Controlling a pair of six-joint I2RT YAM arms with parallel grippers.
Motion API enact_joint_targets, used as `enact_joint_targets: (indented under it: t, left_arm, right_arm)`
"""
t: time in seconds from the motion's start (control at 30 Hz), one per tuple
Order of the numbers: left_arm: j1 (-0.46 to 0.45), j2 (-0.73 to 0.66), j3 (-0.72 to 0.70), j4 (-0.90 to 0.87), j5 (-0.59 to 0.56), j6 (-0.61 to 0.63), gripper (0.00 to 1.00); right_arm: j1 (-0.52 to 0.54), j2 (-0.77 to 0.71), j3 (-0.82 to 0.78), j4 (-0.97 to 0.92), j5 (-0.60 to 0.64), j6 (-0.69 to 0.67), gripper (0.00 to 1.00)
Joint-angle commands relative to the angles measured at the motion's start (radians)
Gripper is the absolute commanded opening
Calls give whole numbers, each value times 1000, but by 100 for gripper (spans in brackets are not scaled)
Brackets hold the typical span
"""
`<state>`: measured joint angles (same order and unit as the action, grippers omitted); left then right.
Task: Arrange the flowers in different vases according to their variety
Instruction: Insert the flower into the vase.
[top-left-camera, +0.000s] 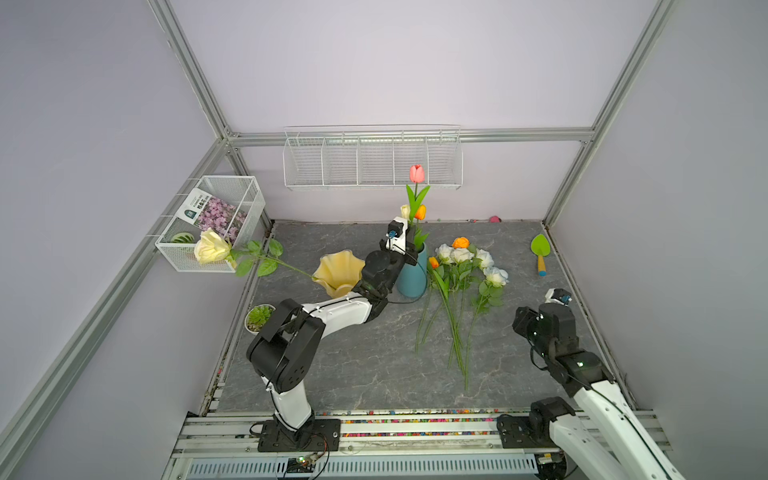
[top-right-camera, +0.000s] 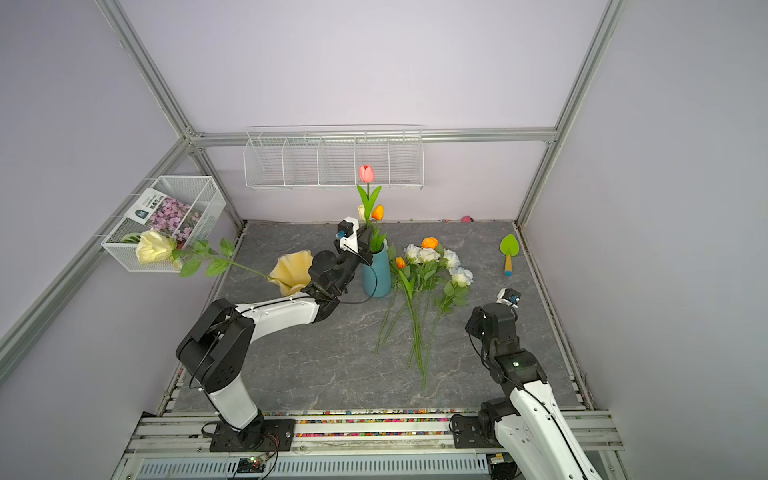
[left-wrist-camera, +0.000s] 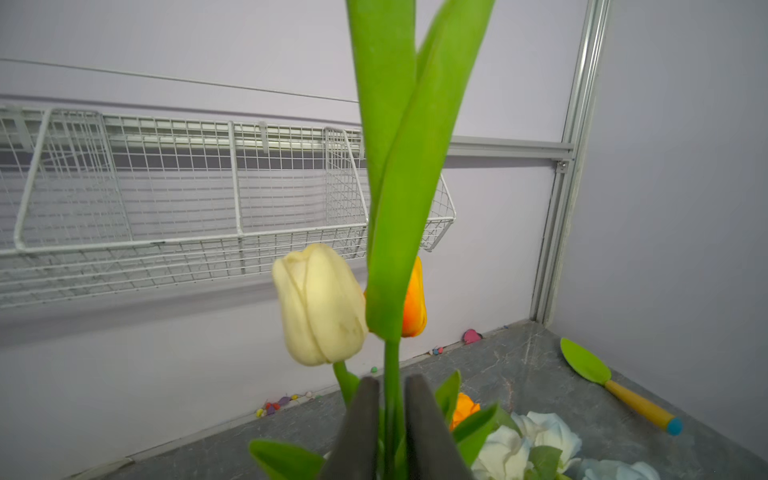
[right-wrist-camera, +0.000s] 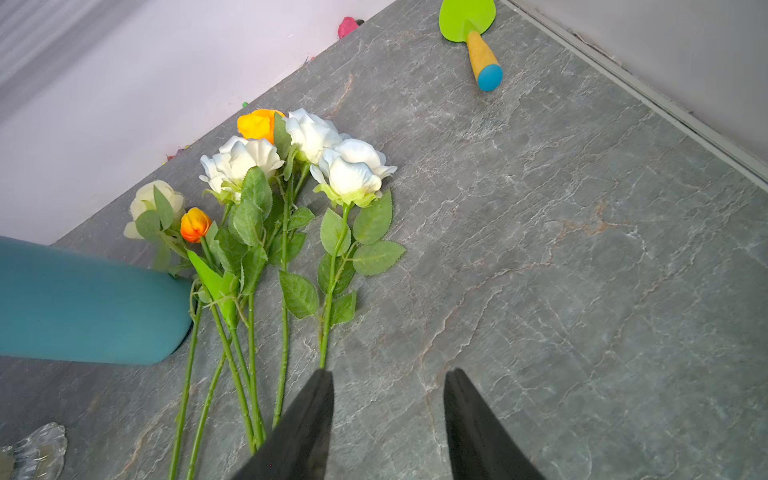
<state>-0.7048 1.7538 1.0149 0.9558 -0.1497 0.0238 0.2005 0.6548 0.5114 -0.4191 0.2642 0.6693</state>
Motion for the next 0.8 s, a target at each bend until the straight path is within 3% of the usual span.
enact_joint_targets:
  t: [0.0, 0.07, 0.17, 0.33, 0.5, 0.77]
  left_arm:
    - [-2, -73, -28, 13, 19, -79, 66]
    - [-2, -125, -18, -69, 20, -107, 79]
    - [-2, -214, 23, -257, 69, -139, 86]
    - [-5, -372, 55, -554, 209, -203, 88]
    - [-17, -496, 39, -792, 268, -271, 90]
    - [-37, -693, -175, -912, 292, -429, 97]
  right_arm:
    - [-5, 9, -19, 26, -3, 4, 48]
    - [-5, 20, -19, 29, -5, 3, 48]
    - [-5, 44, -17, 36, -10, 1, 48]
    - [-5, 111, -12, 63, -50, -6, 48]
    - [-6, 232, 5, 106, -116, -11, 48]
    - [-4, 493, 93, 130, -220, 3, 47]
